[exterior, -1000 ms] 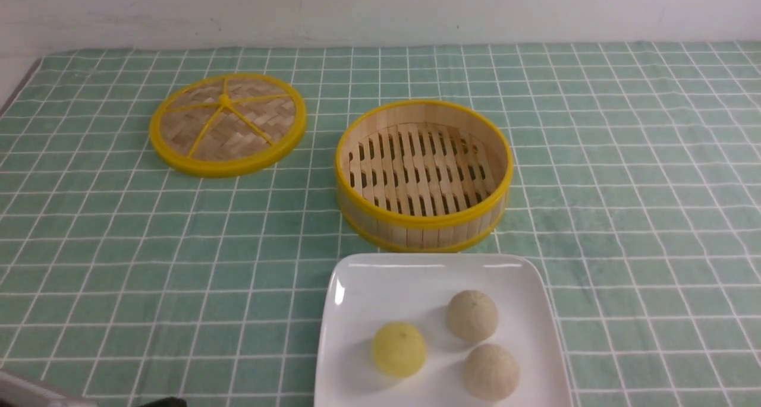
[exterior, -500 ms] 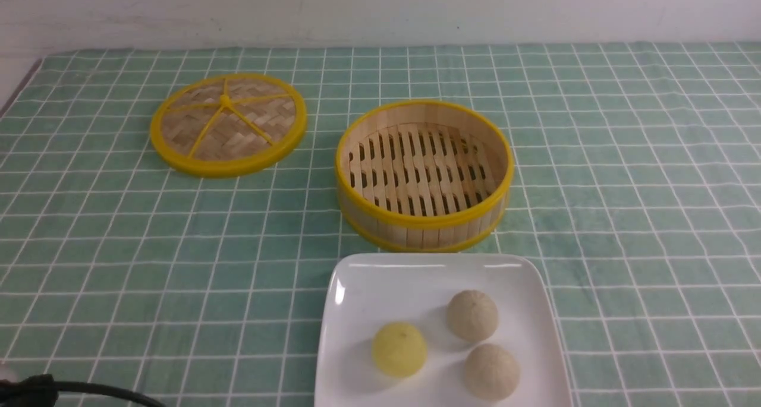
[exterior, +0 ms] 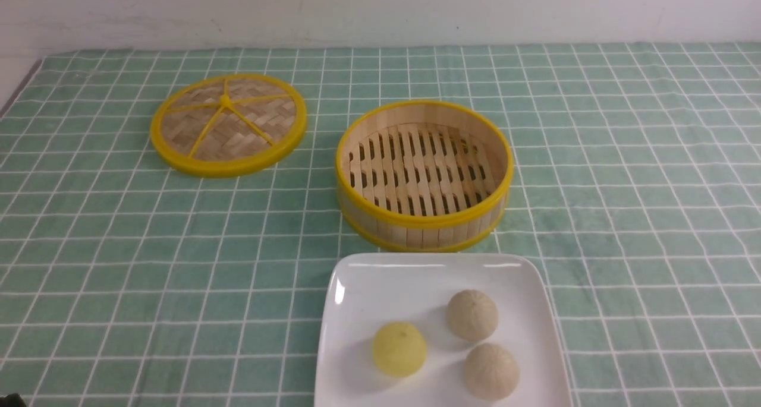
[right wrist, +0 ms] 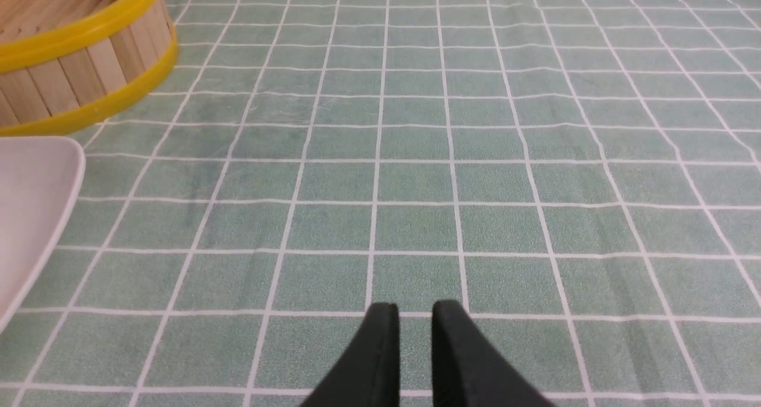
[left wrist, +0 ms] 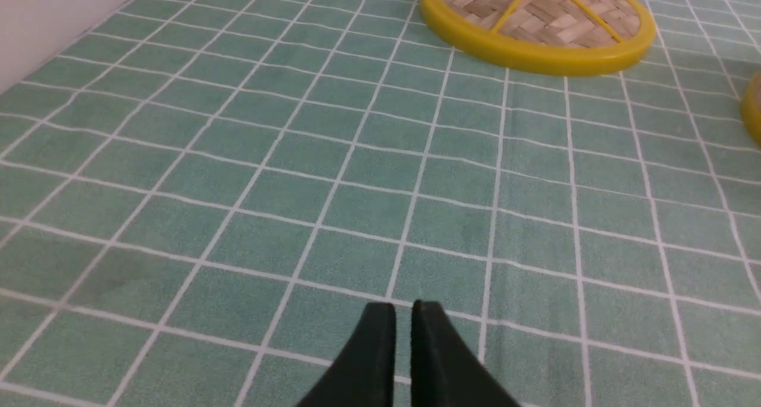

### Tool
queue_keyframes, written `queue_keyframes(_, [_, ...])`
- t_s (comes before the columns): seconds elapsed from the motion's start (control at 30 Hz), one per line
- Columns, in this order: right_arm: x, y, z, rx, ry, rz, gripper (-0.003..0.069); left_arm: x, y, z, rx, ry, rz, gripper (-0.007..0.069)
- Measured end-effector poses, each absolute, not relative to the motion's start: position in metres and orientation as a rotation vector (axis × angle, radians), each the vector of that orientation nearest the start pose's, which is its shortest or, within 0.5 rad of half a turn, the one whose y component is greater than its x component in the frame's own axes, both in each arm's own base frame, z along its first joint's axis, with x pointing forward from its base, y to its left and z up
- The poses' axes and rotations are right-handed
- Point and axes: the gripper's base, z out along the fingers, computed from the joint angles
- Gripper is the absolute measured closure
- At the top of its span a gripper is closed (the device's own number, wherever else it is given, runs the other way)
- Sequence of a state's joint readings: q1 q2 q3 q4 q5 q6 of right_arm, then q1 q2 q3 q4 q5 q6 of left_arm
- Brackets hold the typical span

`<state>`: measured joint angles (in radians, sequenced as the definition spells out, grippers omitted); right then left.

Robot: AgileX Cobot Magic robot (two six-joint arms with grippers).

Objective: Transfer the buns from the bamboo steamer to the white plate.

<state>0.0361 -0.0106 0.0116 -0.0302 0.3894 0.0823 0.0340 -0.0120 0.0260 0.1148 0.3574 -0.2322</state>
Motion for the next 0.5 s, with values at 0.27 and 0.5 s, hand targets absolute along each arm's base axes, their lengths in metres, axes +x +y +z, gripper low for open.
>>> queue_keyframes(0.27, [0.0520, 0.0008, 0.1749, 0.025, 1.874, 0.052, 0.0533, 0.0528, 0.0011, 0.1723, -0.090, 1.860, -0.078, 0.0549])
queue_keyframes(0.5, [0.0520, 0.0008, 0.1749, 0.025, 1.874, 0.052, 0.0526, 0.0528, 0.0011, 0.1723, -0.089, 1.861, -0.078, 0.0542])
